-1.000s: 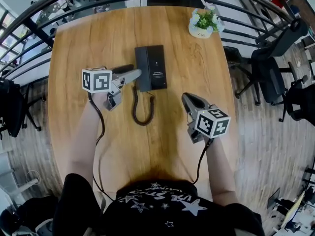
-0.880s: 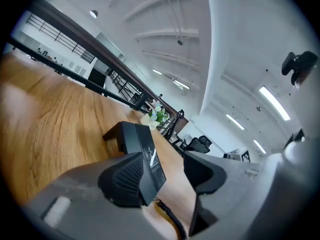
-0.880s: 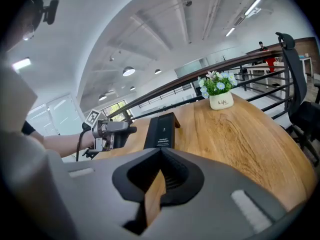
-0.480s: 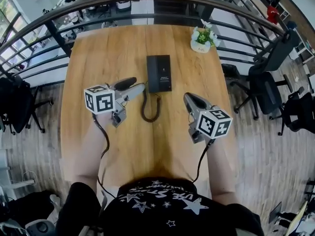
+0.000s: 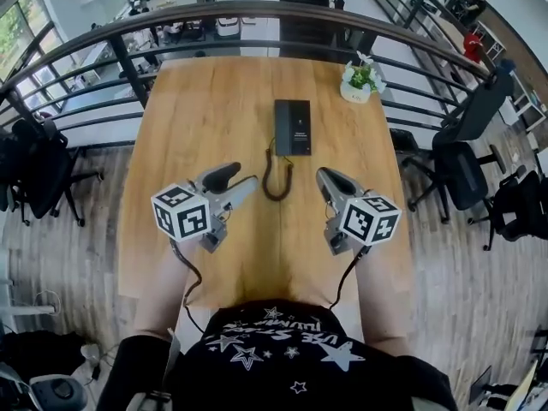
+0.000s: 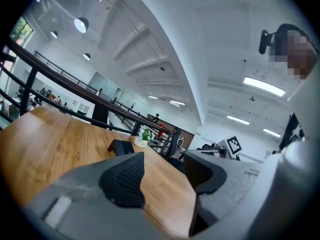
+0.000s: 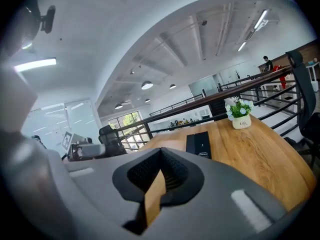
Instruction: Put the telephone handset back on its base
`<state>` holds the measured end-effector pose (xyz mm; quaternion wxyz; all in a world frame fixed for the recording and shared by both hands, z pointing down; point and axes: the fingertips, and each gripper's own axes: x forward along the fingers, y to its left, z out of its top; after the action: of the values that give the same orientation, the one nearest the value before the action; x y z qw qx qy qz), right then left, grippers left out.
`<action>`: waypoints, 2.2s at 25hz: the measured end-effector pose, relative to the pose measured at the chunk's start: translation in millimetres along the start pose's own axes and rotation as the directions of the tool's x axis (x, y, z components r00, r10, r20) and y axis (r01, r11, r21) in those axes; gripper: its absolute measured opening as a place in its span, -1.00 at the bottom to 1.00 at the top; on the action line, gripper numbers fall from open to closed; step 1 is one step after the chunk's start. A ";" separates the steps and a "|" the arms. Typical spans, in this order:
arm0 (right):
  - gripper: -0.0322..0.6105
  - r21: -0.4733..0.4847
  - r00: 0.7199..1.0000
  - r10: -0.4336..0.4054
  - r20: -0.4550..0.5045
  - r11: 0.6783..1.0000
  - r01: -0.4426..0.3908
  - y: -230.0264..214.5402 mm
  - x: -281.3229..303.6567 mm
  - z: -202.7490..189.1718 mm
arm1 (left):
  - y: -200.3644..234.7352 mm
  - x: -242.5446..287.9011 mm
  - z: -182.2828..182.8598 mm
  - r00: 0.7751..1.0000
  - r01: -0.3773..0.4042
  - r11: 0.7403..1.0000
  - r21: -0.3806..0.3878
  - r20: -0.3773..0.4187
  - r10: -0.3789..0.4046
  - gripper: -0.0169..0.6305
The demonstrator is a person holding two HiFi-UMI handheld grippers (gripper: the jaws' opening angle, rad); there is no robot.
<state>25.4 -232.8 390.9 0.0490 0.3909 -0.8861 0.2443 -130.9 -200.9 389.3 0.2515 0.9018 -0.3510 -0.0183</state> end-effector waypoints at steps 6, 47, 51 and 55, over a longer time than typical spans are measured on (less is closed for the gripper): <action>-0.90 0.021 1.000 -0.011 -0.010 1.000 0.011 36.8 -15.4 -38.3 | -31.0 -56.2 -45.8 0.999 -0.037 0.999 0.010 0.022 0.037 -0.18; -0.90 -0.005 0.997 -0.048 -0.063 0.999 0.047 106.6 -249.0 -185.8 | -245.2 -140.0 -201.6 0.997 -0.082 0.993 -0.089 0.004 0.082 -0.67; -0.90 -0.007 0.998 -0.046 -0.044 0.999 0.045 114.7 -287.4 -193.0 | -275.1 -152.8 -212.8 0.995 -0.100 0.992 -0.073 0.013 0.101 -0.75; -0.90 -0.014 0.998 -0.048 -0.035 0.999 0.048 122.9 -316.1 -201.1 | -296.7 -168.9 -226.3 0.993 -0.117 0.992 -0.056 0.013 0.118 -0.82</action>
<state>134.4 144.1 430.7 0.0728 0.4073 -0.8771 0.2440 -25.6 193.3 424.2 0.2740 0.8721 -0.4048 -0.0203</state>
